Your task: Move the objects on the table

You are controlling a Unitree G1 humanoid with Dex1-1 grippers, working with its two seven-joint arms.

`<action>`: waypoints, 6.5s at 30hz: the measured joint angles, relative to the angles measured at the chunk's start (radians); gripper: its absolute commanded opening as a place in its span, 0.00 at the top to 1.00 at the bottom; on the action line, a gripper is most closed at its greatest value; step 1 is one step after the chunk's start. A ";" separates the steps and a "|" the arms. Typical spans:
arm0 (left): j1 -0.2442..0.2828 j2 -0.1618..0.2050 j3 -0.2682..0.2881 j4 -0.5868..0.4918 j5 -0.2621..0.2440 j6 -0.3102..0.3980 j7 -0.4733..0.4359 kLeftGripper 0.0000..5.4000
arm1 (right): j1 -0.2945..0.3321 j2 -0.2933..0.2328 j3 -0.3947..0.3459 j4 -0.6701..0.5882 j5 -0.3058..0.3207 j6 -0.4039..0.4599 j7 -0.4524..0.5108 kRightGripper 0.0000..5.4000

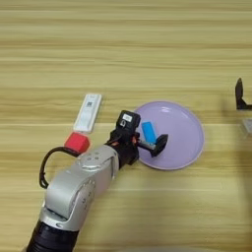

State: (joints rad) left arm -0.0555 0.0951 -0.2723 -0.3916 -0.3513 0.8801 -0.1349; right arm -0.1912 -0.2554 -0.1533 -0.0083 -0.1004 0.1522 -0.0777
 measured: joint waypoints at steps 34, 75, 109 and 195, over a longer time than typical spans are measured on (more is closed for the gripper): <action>-0.032 0.019 -0.029 0.145 0.110 -0.064 -0.075 0.00 | 0.000 0.037 0.011 -0.075 -0.030 0.058 -0.010 0.00; -0.062 0.078 -0.065 0.220 0.234 -0.172 -0.142 0.58 | 0.000 0.055 0.008 -0.096 -0.033 0.079 -0.010 0.00; -0.046 0.011 0.002 0.208 0.181 -0.199 -0.173 0.75 | 0.000 0.060 0.010 -0.098 -0.034 0.083 -0.010 0.00; -0.012 0.154 0.505 0.591 0.195 -0.678 -0.018 0.75 | -0.008 0.020 -0.121 -0.148 0.081 0.082 0.022 0.00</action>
State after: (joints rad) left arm -0.0671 0.2490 0.2331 0.1998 -0.1566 0.2022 -0.1531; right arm -0.1995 -0.2355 -0.2740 -0.1562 -0.0192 0.2347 -0.0561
